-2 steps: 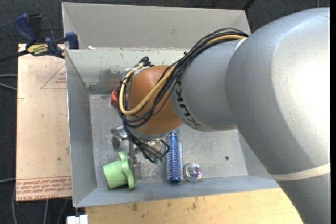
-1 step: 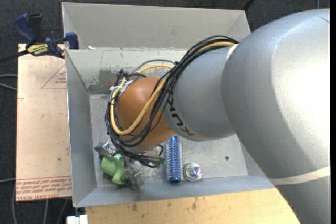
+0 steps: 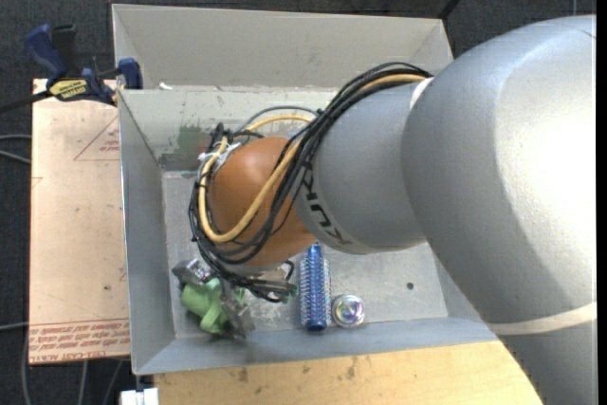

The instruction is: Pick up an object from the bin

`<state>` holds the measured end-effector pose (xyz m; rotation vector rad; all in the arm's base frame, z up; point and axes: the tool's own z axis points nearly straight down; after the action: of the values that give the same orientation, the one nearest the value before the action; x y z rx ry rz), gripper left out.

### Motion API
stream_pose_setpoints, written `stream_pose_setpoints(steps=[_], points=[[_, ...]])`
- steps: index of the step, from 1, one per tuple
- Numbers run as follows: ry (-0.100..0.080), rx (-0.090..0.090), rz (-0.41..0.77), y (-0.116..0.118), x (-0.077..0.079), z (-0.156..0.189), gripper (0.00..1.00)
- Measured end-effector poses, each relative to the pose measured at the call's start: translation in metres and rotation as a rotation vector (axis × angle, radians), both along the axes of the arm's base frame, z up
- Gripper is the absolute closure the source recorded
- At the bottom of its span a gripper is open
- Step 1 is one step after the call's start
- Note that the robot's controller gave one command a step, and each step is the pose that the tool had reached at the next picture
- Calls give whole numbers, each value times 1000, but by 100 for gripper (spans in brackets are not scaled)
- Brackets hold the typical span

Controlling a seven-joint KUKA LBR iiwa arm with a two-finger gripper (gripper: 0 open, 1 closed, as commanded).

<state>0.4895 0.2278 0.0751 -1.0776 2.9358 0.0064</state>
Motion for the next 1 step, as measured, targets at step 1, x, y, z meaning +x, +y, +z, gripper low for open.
stream_pose_setpoints(steps=[1], points=[[0, -3, -27, -2, 53, 107, 100]])
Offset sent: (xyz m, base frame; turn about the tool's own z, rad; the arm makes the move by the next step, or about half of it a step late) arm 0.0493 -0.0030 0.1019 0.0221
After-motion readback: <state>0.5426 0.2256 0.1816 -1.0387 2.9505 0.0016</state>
